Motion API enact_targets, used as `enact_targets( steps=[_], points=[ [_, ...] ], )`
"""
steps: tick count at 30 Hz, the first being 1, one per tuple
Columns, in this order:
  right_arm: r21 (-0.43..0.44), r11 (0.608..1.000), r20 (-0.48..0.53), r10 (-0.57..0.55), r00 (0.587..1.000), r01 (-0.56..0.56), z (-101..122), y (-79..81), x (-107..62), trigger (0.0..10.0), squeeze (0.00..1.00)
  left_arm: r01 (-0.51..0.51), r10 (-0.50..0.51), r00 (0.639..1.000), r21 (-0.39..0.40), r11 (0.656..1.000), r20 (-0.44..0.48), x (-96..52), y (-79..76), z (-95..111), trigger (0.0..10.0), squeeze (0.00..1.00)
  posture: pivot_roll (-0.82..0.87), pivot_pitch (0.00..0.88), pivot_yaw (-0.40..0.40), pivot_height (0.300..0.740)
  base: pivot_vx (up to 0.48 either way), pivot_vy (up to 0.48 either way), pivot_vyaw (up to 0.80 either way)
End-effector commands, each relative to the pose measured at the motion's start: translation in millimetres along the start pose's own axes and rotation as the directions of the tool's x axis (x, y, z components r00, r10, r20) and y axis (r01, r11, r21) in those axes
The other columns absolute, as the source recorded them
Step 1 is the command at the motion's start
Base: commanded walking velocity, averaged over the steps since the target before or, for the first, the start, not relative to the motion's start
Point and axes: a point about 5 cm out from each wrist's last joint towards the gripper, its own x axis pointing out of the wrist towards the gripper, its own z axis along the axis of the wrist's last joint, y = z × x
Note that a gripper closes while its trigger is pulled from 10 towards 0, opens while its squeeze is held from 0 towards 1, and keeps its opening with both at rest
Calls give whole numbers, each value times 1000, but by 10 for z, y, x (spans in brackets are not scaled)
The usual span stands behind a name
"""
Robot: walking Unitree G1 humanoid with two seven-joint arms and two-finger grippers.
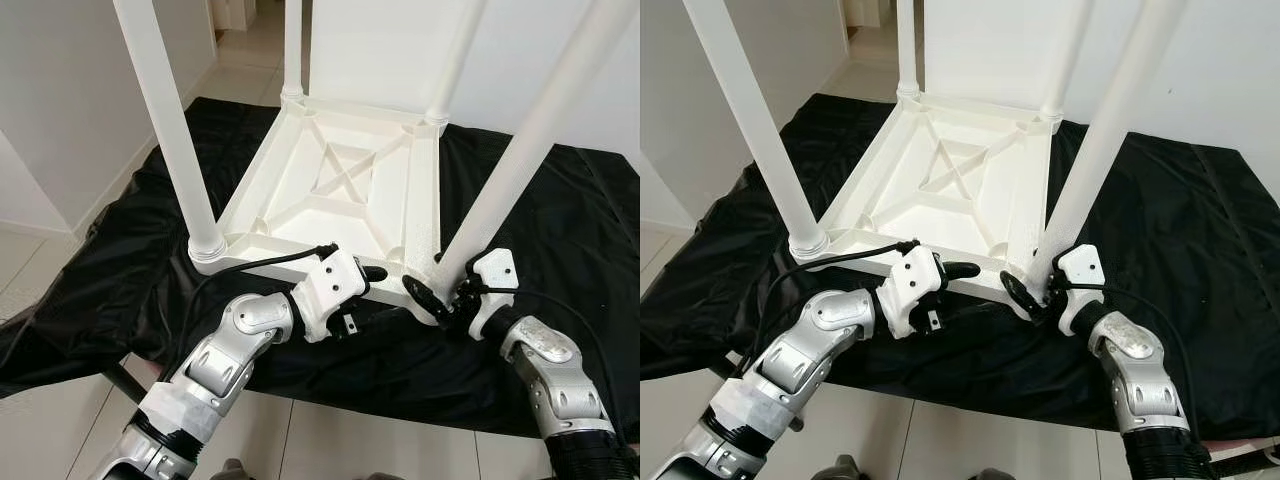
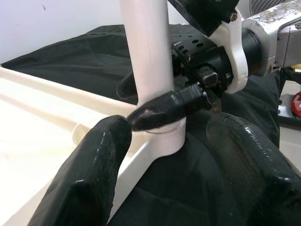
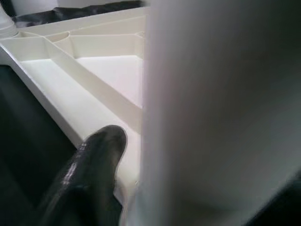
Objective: Building children table
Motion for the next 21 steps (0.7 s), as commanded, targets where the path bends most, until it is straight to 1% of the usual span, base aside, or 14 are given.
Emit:
enact_targets(
  steps=[1, 5, 10, 11, 13, 15, 16, 17, 18, 20, 21],
  points=[
    [42, 999, -18, 31, 999, -30, -91, 48, -27, 0, 0, 28, -28, 1000, -5, 1000, 1, -9, -16, 8, 10000, 0, 57, 0, -28, 740, 0, 0, 0],
    [51, 998, -21, 34, 999, -33, -117, 47, -69, 0, 0, 33, -33, 999, -7, 999, -2, -19, -26, -4, 10000, 0, 47, 0, -21, 740, 0, 0, 0],
    [63, 998, 12, -22, 1000, 21, -74, 23, -101, 0, 0, 40, -40, 999, -8, 999, 2, -4, -26, 8, 10000, 0, 38, 0, -19, 740, 0, 0, 0],
    [70, 996, 21, -65, 998, 63, -55, 39, -94, 10000, 0, 42, -42, 999, -8, 999, 3, 2, -29, 9, 10000, 0, 35, 0, -22, 740, 0, 0, 0],
    [85, 987, 37, -141, 989, 138, -18, 86, -75, 10000, 0, 45, -45, 999, -8, 999, 5, 7, -40, 8, 10000, 0, 34, 0, -25, 740, 0, 0, 0],
    [85, 987, 37, -141, 989, 138, -18, 86, -75, 10000, 0, 45, -45, 999, -8, 999, 5, 7, -40, 8, 10000, 0, 34, 0, -25, 740, 0, 0, 0],
    [93, 981, 45, -173, 984, 168, 1, 108, -68, 10000, 0, 46, -46, 999, -9, 999, 6, 9, -45, 7, 10000, 0, 34, 0, -25, 740, 0, 0, 0],
    [81, 977, 40, -203, 978, 199, 12, 131, -62, 10000, 0, 46, -46, 999, -10, 999, 6, 10, -48, 5, 10000, 0, 33, 0, -30, 740, 0, 0, 0],
    [81, 977, 40, -203, 978, 199, 12, 131, -62, 10000, 0, 46, -46, 999, -10, 999, 6, 10, -48, 5, 10000, 0, 33, 0, -30, 740, 0, 0, 0],
    [81, 951, 20, -302, 953, 300, 13, 164, -47, 10000, 0, 45, -45, 999, -12, 999, 8, 14, -53, 4, 10000, 0, 34, 0, -36, 740, 0, 0, 0],
    [81, 951, 20, -302, 953, 300, 13, 164, -47, 10000, 0, 45, -45, 999, -12, 999, 8, 14, -53, 4, 10000, 0, 34, 0, -36, 740, 0, 0, 0]
  ],
)
